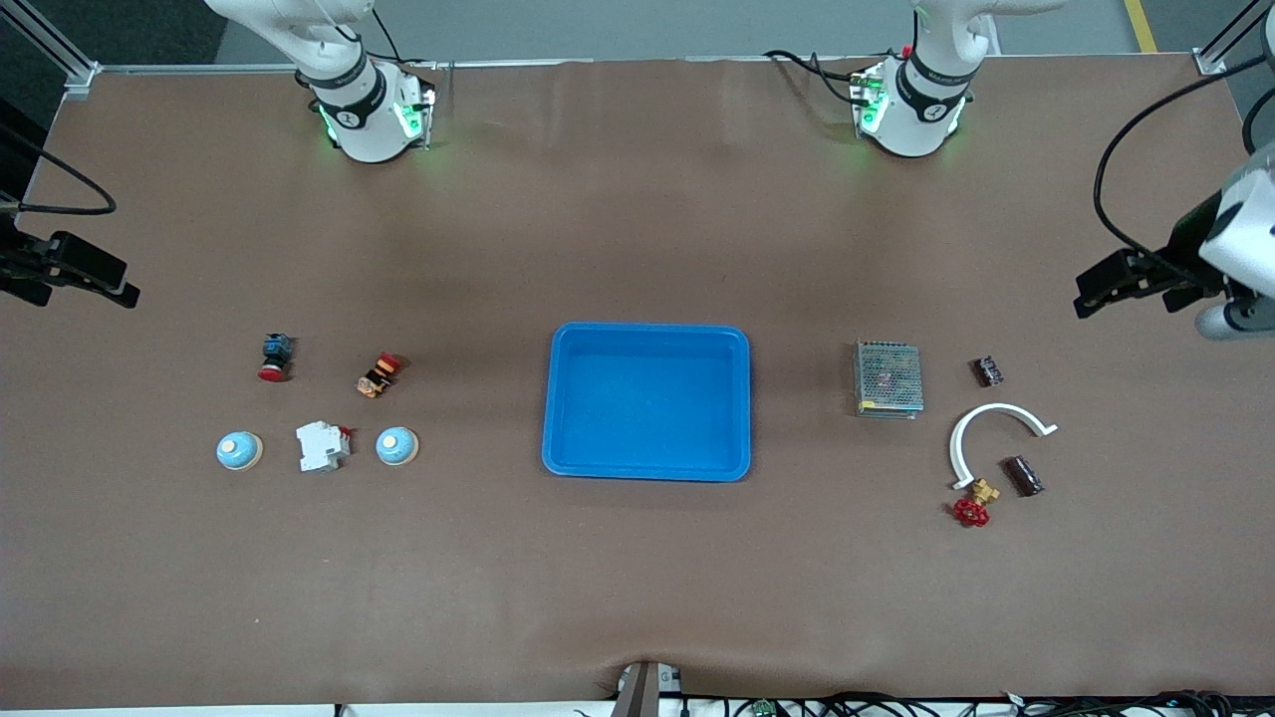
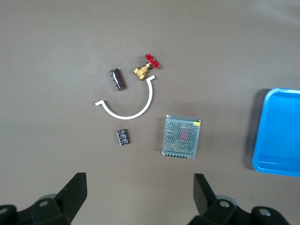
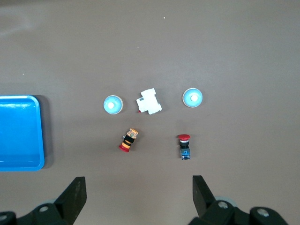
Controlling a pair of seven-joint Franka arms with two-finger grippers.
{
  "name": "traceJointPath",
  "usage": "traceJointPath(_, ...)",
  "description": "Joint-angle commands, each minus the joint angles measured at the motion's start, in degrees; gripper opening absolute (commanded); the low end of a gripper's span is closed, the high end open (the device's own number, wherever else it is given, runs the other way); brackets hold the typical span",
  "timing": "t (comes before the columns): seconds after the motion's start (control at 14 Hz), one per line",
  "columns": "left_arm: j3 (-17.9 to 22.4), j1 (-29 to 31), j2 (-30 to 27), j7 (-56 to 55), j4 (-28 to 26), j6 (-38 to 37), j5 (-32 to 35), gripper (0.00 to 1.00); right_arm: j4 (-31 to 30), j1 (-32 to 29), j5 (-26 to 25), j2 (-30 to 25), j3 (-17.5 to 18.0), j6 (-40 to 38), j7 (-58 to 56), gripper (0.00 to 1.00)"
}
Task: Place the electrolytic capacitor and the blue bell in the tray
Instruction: 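Reach the right gripper to the bell while the left gripper nears the capacitor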
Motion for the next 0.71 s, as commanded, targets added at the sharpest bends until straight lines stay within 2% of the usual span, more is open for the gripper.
traceJointPath(0.0,0.13,2.39,5.50,0.20,1.61,2.08,-0.39,1.00,-1.00,-0.54,-0.15,-1.15,0.31,0.43,-0.36,1.00)
traceJointPath(0.14,0.13,3.27,8.23,0.29,1.52,3.83,-0.38,1.00,-1.18,-1.50,-0.58,-0.71,0.31,1.04,-0.27,1.00)
traceJointPath(0.36,0.13,4.51,11.57,0.12,1.61,6.73,-0.47,1.00,-7.83,-3.79,-0.15,-0.88,0.40,6.30,-0.36,1.00)
traceJointPath(0.64,0.13,6.53,15.62,0.47,1.61,11.12,-0.38,1.00,-13.02,-3.88,-0.85,0.96,0.22,12.27,0.00,1.00)
